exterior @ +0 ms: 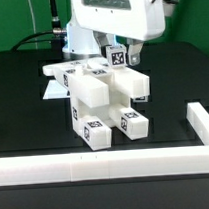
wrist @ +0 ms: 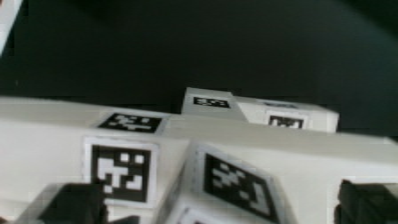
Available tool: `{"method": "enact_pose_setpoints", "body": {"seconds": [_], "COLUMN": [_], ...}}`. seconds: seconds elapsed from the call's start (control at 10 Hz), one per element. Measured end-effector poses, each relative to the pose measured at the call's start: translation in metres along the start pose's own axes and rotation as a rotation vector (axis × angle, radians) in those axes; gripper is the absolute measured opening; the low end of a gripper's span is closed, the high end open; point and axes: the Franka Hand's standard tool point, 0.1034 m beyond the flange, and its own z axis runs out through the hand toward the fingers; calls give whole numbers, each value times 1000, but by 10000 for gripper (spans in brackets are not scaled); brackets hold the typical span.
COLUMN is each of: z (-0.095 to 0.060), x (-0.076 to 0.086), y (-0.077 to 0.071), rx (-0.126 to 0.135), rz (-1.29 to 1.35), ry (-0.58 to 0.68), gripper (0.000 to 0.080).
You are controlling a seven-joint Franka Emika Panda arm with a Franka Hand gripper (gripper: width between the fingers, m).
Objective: Assemble chair
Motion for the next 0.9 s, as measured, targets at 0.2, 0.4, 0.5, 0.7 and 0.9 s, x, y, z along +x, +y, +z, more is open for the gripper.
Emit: {"method": "enact_pose_setpoints", "body": {"seconds": [0.2, 0.4, 0.5, 0.7, 0.9], "z": [-1, -1, -1, 0, 1], "x": [1, 1, 1, 1, 2], "y": [-1, -1, -1, 0, 0], "rx": [2, 2, 2, -11, -22], "rz": [-148, -287, -340, -549, -699], "ry": [1, 1, 1, 8, 12], "gripper": [648, 648, 648, 648, 648]}}
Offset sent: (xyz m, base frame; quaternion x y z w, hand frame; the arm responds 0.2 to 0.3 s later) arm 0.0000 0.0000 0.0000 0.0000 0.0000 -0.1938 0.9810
